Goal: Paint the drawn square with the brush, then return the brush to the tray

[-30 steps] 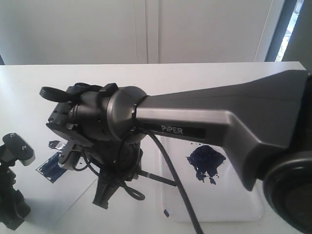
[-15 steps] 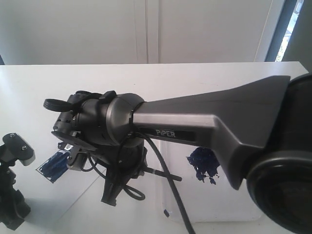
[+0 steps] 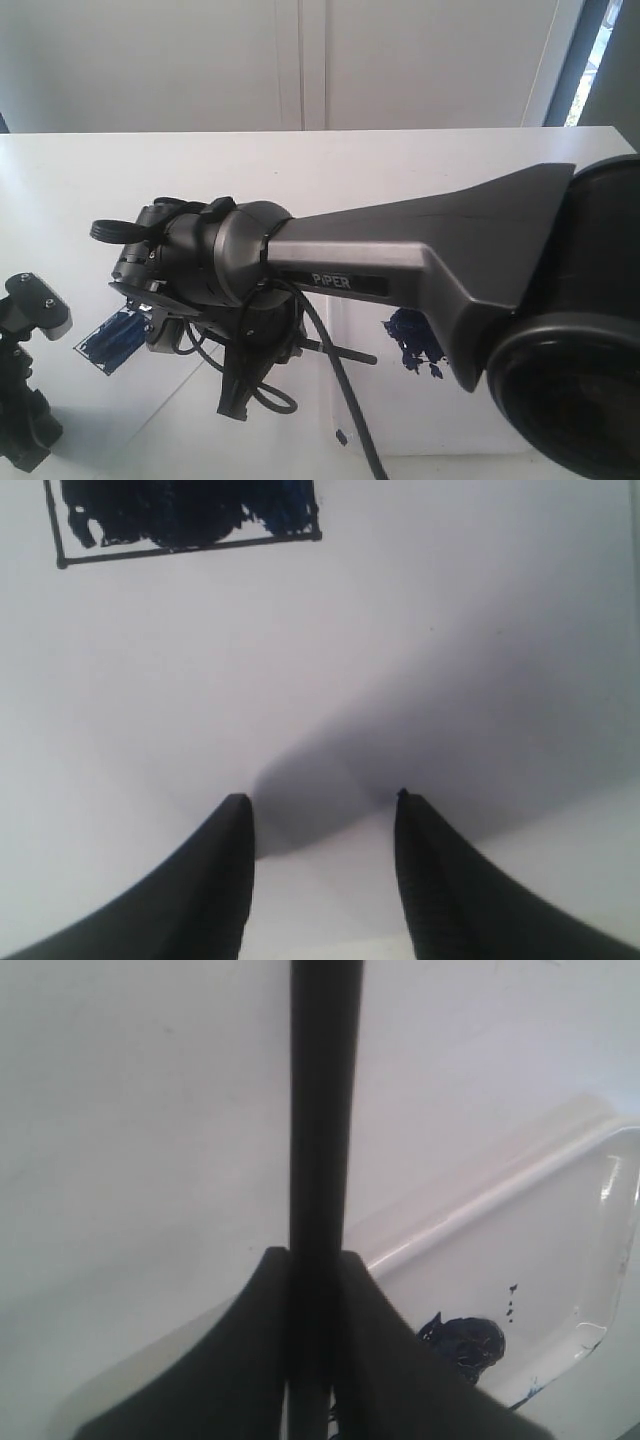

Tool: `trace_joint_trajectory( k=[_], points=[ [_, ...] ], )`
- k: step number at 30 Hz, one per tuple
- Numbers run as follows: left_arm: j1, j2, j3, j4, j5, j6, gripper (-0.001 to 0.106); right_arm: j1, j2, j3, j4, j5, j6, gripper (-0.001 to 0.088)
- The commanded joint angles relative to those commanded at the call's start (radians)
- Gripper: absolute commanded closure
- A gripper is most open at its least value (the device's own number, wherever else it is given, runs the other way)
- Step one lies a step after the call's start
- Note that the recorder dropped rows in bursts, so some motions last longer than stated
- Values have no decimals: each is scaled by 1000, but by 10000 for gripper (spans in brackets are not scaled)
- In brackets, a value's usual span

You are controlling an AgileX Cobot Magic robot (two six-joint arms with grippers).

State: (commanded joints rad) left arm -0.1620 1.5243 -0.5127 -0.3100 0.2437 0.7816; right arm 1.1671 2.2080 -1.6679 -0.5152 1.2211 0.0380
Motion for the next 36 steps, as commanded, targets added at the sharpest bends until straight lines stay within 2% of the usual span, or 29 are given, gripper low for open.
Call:
trace_joint_trajectory(
  k=[11, 30, 36],
  points=[
    [0, 0, 0, 0, -8, 0, 555, 12, 0, 0, -5, 0, -8, 868],
    [-2, 0, 0, -4, -7, 0, 555, 28, 33, 0, -111, 0, 17, 868],
    [-2, 0, 0, -4, -7, 0, 555, 30, 33, -61, -137, 0, 45, 868]
  ],
)
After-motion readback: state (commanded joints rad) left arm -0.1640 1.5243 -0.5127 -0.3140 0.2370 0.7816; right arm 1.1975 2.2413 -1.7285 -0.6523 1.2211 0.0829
